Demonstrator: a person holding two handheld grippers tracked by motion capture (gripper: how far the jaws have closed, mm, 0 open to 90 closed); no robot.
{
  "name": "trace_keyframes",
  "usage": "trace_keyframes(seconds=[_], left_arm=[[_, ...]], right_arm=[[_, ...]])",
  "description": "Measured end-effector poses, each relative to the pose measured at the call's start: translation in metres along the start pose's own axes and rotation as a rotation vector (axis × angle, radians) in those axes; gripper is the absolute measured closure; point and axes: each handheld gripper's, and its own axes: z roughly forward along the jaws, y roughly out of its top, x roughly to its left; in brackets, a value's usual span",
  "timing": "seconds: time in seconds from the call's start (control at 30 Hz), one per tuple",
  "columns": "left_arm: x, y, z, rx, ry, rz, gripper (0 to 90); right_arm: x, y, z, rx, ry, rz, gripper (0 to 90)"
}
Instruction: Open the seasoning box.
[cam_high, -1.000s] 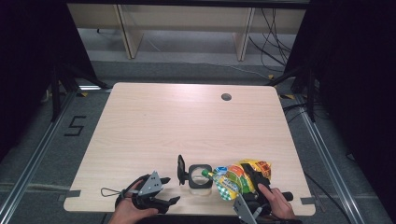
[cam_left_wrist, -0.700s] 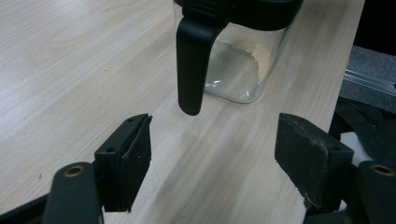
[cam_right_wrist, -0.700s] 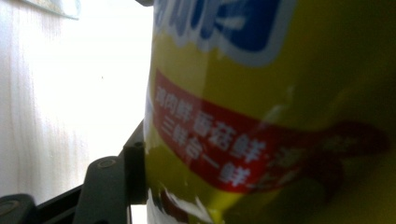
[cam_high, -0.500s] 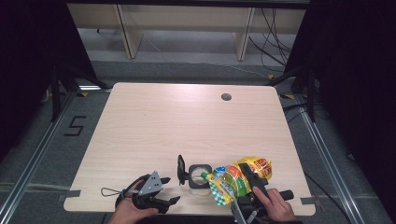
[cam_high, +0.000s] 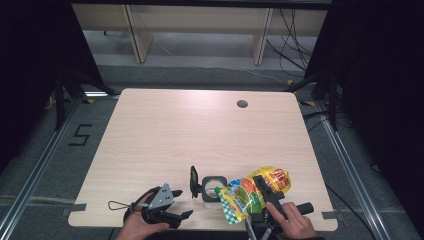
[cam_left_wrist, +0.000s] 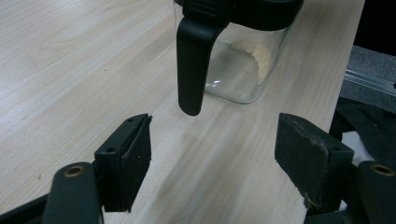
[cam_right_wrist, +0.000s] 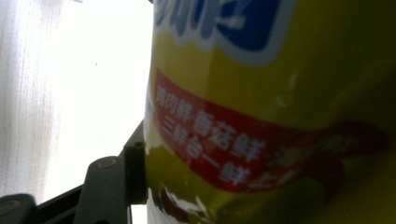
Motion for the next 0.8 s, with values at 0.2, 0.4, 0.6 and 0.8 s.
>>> trace_keyframes(seconds=[0.2,0.4,0.6,0.8], left_arm=[[0.000,0.000,0.000,-0.007,0.002,-0.006,26.8],[0.001,-0.001,0.000,-0.009,0.004,-0.008,26.8],[0.001,0.000,0.001,-0.008,-0.003,-0.013,26.8],[0.000,0.000,0.000,-0.017,0.003,-0.009,26.8]], right_arm=[[0.002,0.002,0.002,0.024,0.026,0.038,40.6],[0.001,-0.001,0.008,0.015,0.051,0.052,40.6],[-0.005,0.001,0.011,0.008,0.041,-0.019,40.7],[-0.006,0.003,0.014,0.008,0.026,-0.019,41.4]])
